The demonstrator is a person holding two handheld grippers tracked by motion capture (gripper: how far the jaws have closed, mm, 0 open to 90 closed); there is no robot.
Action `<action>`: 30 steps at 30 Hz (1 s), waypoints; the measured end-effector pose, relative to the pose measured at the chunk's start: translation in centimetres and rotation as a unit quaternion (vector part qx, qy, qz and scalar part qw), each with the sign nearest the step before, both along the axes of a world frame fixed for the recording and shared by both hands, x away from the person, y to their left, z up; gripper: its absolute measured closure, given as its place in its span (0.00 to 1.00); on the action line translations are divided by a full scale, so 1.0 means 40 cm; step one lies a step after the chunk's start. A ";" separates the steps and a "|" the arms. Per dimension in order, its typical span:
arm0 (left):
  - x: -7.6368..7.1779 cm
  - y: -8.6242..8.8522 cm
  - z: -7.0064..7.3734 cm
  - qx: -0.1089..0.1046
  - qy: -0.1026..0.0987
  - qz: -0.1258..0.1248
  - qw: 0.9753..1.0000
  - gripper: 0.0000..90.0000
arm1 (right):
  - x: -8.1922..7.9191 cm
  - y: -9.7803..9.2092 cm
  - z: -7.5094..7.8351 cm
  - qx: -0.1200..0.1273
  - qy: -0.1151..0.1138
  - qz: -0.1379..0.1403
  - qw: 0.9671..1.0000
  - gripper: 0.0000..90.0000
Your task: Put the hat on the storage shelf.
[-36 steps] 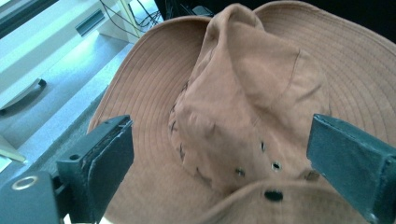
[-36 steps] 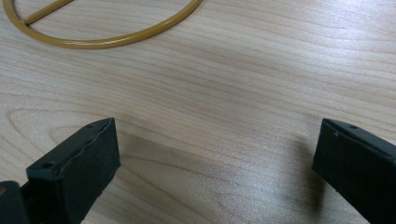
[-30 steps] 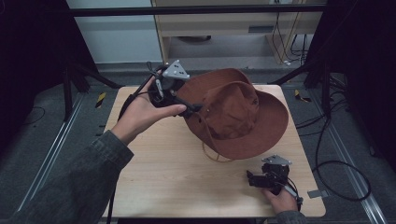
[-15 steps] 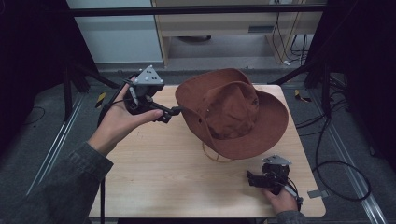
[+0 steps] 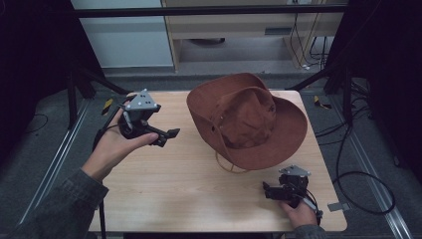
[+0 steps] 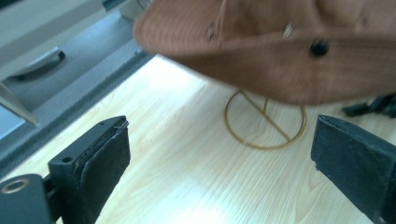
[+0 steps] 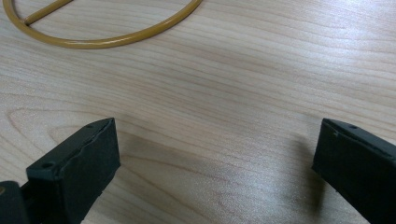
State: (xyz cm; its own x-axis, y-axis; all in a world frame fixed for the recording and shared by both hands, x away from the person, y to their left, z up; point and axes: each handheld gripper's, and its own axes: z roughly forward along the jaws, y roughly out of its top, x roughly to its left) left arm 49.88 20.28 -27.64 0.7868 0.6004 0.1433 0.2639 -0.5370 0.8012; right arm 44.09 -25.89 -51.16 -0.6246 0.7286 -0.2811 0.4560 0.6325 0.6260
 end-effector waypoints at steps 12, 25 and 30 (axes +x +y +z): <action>0.030 0.046 -0.206 0.021 0.052 0.022 0.998 0.05 | 0.000 0.000 0.000 0.000 0.000 0.000 1.000 0.01; 0.023 0.089 -0.366 0.030 0.093 0.041 0.994 0.05 | 0.000 0.000 0.000 0.000 0.000 0.000 1.000 0.01; 0.017 0.116 -0.406 0.032 0.102 0.055 0.993 0.05 | 0.000 0.000 0.000 0.000 0.000 0.000 1.000 0.01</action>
